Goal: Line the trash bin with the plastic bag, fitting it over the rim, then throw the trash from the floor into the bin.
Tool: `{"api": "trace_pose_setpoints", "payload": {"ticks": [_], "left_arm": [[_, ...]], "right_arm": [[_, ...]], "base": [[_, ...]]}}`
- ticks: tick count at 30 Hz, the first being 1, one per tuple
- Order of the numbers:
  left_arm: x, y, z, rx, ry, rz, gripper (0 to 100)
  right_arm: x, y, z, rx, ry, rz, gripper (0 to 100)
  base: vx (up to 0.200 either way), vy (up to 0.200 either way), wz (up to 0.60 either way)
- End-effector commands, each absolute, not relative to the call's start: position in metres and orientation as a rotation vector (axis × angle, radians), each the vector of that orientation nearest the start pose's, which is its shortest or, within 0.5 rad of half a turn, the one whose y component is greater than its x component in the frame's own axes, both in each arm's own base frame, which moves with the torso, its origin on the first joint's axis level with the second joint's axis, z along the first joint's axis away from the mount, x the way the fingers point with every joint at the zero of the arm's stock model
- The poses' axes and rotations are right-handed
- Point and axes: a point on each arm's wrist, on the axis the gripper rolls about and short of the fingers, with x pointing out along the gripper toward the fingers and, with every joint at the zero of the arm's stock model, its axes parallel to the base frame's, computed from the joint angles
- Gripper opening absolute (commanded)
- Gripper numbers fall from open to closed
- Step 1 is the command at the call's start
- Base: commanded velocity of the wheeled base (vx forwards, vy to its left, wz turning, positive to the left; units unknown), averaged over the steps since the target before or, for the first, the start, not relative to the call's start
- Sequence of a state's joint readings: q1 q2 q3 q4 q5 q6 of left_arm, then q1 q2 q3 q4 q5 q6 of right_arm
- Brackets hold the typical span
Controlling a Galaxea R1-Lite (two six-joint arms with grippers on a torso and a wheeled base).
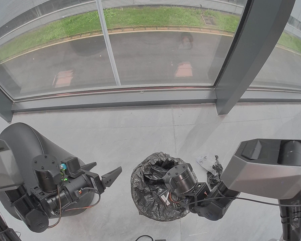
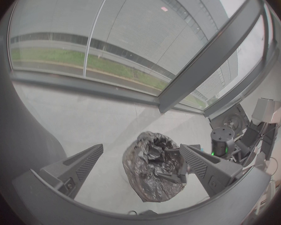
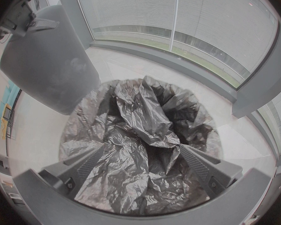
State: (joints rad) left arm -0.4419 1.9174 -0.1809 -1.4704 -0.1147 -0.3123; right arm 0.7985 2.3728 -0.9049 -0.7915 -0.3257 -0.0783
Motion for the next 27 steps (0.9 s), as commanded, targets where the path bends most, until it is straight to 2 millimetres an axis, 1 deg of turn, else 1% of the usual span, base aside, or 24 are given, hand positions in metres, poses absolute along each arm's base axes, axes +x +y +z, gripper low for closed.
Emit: {"api": "trace_pose_setpoints", "payload": {"ticks": [1, 4, 7, 10, 11, 12, 13, 14, 15, 16, 17, 18, 19, 20, 21, 22, 23, 27], "left_arm": [[0.191, -0.092, 0.120, -0.179, 0.114, -0.447, 100], [0.177, -0.082, 0.142, -0.129, 0.011, -0.338, 100], [0.160, -0.070, 0.163, -0.102, -0.075, -0.258, 100], [0.133, -0.058, 0.181, -0.080, -0.127, -0.243, 100], [0.122, -0.052, 0.185, -0.071, -0.133, -0.242, 100], [0.115, -0.049, 0.187, -0.067, -0.136, -0.242, 100], [0.102, -0.043, 0.189, -0.057, -0.130, -0.244, 100], [0.088, -0.037, 0.191, -0.050, -0.122, -0.244, 100], [0.083, -0.034, 0.191, -0.049, -0.119, -0.244, 100], [0.067, -0.026, 0.189, -0.040, -0.094, -0.240, 100], [0.064, -0.025, 0.189, -0.040, -0.088, -0.238, 100], [0.047, -0.016, 0.182, -0.025, -0.044, -0.213, 100], [0.046, -0.015, 0.181, -0.024, -0.043, -0.212, 100], [0.034, -0.008, 0.175, -0.012, -0.016, -0.161, 100], [0.029, -0.005, 0.173, -0.011, -0.013, -0.135, 100], [0.029, -0.005, 0.173, -0.011, -0.013, -0.135, 100], [0.022, -0.002, 0.171, -0.013, -0.021, -0.080, 100], [0.013, 0.002, 0.162, -0.016, -0.039, 0.015, 100]], "right_arm": [[0.242, 0.267, 0.035, -0.405, 0.471, 0.522, 100], [0.228, 0.259, 0.055, -0.394, 0.441, 0.531, 100], [0.220, 0.249, 0.072, -0.382, 0.404, 0.496, 100], [0.210, 0.237, 0.092, -0.369, 0.360, 0.451, 100], [0.207, 0.232, 0.099, -0.360, 0.345, 0.441, 100], [0.205, 0.229, 0.104, -0.354, 0.336, 0.438, 100], [0.200, 0.223, 0.112, -0.342, 0.320, 0.433, 100], [0.195, 0.217, 0.119, -0.330, 0.304, 0.431, 100], [0.193, 0.214, 0.121, -0.327, 0.301, 0.430, 100], [0.188, 0.205, 0.127, -0.317, 0.288, 0.422, 100], [0.187, 0.204, 0.129, -0.314, 0.284, 0.421, 100], [0.182, 0.195, 0.133, -0.304, 0.274, 0.413, 100], [0.182, 0.194, 0.133, -0.304, 0.274, 0.410, 100], [0.181, 0.186, 0.136, -0.299, 0.269, 0.378, 100], [0.180, 0.183, 0.136, -0.301, 0.269, 0.358, 100], [0.180, 0.183, 0.136, -0.301, 0.269, 0.358, 100], [0.179, 0.180, 0.135, -0.298, 0.266, 0.322, 100], [0.171, 0.171, 0.135, -0.267, 0.261, 0.309, 100]], "base": [[0.000, 0.000, 0.00], [0.000, 0.000, 0.00], [0.000, 0.000, 0.00], [0.000, 0.000, 0.00], [0.000, 0.000, 0.00], [0.000, 0.000, 0.00], [0.000, 0.000, 0.00], [0.000, 0.000, 0.00], [0.000, 0.000, 0.00], [0.000, 0.000, 0.00], [0.000, 0.000, 0.00], [0.000, 0.000, 0.00], [0.000, 0.000, 0.00], [0.000, 0.000, 0.00], [0.000, 0.000, 0.00], [0.000, 0.000, 0.00], [0.000, 0.000, 0.00], [0.000, 0.000, 0.00]]}}
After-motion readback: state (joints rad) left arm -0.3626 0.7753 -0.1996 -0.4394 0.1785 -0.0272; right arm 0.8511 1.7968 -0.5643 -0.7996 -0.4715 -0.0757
